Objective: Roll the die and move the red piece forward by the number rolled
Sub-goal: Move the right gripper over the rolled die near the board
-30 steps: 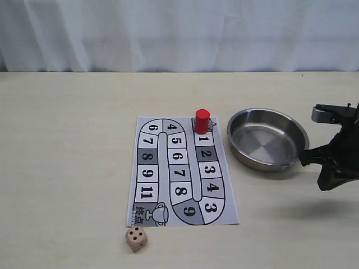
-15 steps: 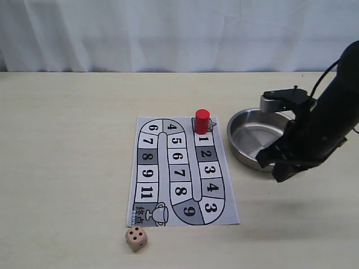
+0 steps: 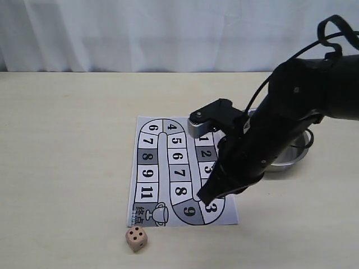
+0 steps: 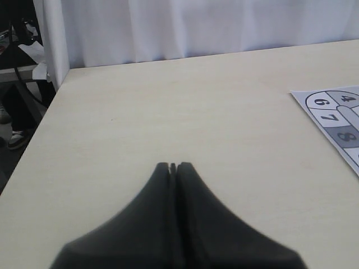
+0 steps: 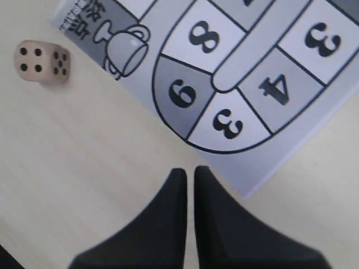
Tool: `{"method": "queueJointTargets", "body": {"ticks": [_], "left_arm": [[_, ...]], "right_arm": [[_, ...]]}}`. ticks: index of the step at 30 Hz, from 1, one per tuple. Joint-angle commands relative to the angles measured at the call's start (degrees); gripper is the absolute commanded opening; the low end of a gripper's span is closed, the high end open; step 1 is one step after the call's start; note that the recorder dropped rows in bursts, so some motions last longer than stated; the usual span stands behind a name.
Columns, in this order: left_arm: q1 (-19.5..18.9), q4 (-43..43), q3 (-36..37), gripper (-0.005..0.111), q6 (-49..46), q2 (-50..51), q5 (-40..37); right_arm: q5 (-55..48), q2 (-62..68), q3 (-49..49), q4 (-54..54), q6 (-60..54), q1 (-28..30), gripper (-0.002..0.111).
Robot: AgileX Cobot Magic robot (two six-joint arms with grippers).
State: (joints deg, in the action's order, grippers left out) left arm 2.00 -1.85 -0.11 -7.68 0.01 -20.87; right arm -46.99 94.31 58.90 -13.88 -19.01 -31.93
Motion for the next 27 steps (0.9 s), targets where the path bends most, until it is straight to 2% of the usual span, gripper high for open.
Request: {"method": "queueJointTargets", "body": {"ticks": [1,13,21,27], "left_arm": [[0.0,-0.3,0.1,0.0,0.2,0.0,0.6],[0.0,-0.3,0.1,0.0,0.2,0.0,0.6],[0.0,-0.3,0.1,0.0,0.2,0.0,0.6],[0.0,-0.3,0.1,0.0,0.2,0.0,0.6]], "right_arm": [[2.2,-0.4,0.3,-0.2,-1.4,-4.4,0.004],[11.6,1.9,0.3,-0.2,-1.5,-15.6,0.004],[15.3,8.3,0.3,-0.8,-3.8,-20.2,0.004],[13.1,12.9,0.3,1.7,-4.2,-20.2,0.004]]}}
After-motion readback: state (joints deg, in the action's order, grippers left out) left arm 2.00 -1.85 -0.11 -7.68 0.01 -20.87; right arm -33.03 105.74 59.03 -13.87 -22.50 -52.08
